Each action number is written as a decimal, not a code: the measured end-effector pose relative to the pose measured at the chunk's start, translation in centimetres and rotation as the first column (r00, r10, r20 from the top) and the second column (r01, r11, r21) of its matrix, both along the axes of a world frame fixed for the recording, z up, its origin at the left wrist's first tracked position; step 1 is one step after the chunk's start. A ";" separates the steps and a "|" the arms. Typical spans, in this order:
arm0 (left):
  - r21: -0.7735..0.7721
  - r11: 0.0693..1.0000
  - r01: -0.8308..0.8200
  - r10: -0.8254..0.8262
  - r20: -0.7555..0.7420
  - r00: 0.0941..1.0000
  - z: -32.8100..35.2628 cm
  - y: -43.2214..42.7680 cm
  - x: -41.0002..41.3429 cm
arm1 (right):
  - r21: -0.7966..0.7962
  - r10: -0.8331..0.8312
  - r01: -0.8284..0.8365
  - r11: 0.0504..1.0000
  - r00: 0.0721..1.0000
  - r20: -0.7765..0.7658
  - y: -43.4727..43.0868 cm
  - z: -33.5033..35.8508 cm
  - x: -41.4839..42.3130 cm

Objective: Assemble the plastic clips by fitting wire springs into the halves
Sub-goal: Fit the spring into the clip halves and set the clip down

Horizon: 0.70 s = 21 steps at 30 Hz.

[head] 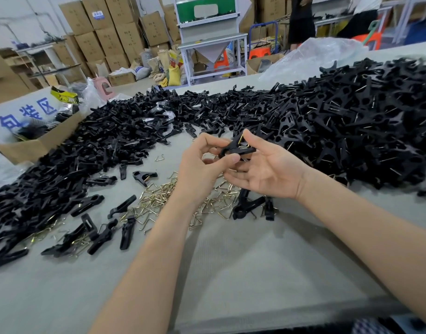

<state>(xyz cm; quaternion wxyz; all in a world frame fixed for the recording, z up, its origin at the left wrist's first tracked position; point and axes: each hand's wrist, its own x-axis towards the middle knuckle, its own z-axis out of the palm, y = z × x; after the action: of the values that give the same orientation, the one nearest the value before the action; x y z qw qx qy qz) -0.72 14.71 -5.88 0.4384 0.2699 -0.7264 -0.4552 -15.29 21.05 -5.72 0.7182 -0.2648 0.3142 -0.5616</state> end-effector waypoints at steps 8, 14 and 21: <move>-0.366 0.921 -0.134 0.196 0.136 0.971 -0.4 0.5 -0.8 | -0.024 -0.107 0.107 0.994 0.994 0.018 -0.4 -0.4 0.2; -0.416 0.901 -0.127 0.201 0.140 0.969 -0.5 0.6 -0.8 | -0.062 -0.137 0.132 0.989 0.988 -0.073 -0.3 -0.3 0.4; -0.344 0.926 -0.154 0.187 0.065 0.980 -0.3 0.4 -0.8 | -0.045 -0.152 0.150 0.988 0.987 -0.052 -0.1 0.1 0.3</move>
<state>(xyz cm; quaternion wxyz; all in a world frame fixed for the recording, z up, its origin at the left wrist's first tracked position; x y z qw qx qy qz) -1.50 15.11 -6.14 0.4803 0.2748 -0.7878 -0.2707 -15.02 21.00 -5.63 0.6590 -0.2703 0.3417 -0.6132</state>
